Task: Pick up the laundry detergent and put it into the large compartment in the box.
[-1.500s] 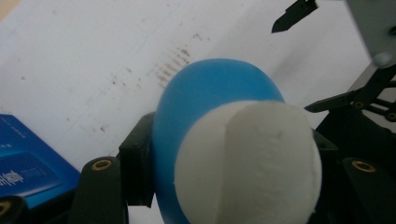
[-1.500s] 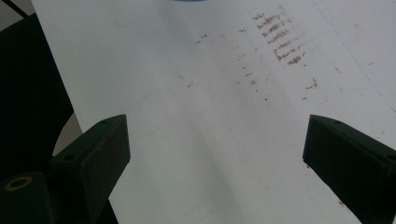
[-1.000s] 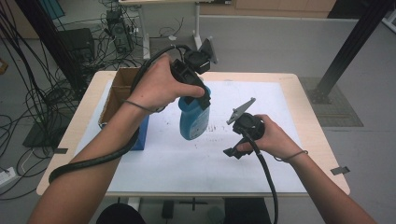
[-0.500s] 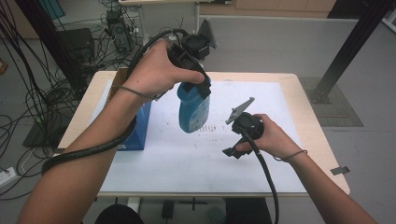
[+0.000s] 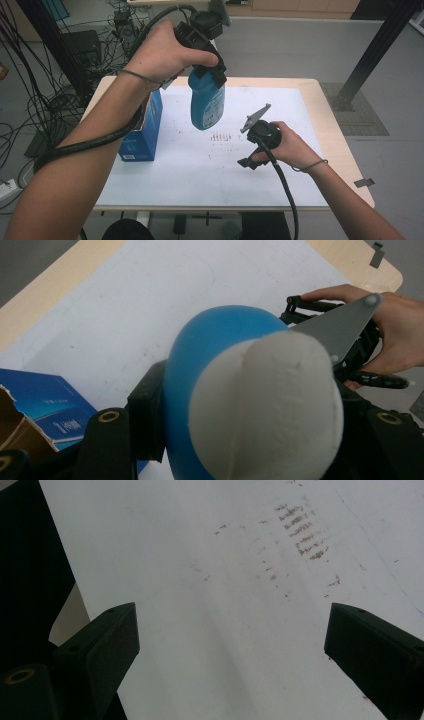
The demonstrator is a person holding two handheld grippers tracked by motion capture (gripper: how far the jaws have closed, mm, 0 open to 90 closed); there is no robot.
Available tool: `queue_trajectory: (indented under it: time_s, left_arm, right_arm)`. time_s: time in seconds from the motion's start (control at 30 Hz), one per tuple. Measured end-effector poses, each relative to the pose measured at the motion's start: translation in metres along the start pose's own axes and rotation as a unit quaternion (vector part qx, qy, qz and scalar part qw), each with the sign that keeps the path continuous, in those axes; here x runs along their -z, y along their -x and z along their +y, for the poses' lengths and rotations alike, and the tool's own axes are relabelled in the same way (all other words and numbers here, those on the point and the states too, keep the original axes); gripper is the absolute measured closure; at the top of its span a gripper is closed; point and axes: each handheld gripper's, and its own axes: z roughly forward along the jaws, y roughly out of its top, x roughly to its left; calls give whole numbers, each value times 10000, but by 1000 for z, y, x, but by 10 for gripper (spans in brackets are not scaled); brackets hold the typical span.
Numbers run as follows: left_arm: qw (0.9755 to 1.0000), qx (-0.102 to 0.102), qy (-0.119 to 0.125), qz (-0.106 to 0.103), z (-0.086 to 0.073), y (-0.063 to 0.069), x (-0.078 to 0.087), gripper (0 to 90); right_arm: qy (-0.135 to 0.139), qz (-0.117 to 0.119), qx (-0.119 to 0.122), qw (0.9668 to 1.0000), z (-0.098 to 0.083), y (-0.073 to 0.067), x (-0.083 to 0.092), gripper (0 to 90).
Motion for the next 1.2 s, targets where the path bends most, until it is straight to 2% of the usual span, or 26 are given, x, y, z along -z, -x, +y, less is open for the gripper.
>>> queue_trajectory:
  time_s: [0.13,0.3,0.47,0.57,0.6,0.63,0.83,0.9,0.93,0.97,1.07,1.2]
  left_arm:
    - [10000,9,33,60,2,-1,8,377]
    - [9998,140,111,58,0,-10,17,377]
    - [9991,348,141,176,-3,-22,26,377]
    - [9979,555,173,268,-7,-33,32,377]
    - [9972,653,169,317,-10,-41,37,377]
    - [9972,653,169,317,-10,-41,37,377]
    - [9934,1012,217,489,-25,-68,49,377]
    - [9915,1154,219,566,-30,-77,53,377]
    - [9895,1273,237,639,-34,-84,56,377]
    - [9895,1273,237,639,-34,-84,56,377]
    - [9863,1453,194,760,-42,-98,60,377]
    - [9823,1694,165,780,-52,-112,61,377]
  right_arm:
    - [1,3,12,10000,1,0,-1,71]
    - [-9,11,-9,10000,1,0,-1,69]
    - [-7,16,-9,10000,0,0,-2,69]
    - [-12,23,-16,10000,0,1,-2,69]
    - [-13,25,-15,10000,0,1,-2,68]
    - [-13,25,-15,10000,0,1,-2,68]
    - [-13,31,-2,10000,0,1,-1,69]
    - [-5,28,8,10000,0,1,-1,69]
    - [0,26,7,10000,0,1,-1,69]
    - [0,26,7,10000,0,1,-1,69]
    - [10,27,-1,10000,-1,2,-1,68]
    - [22,23,12,10000,-1,3,0,68]
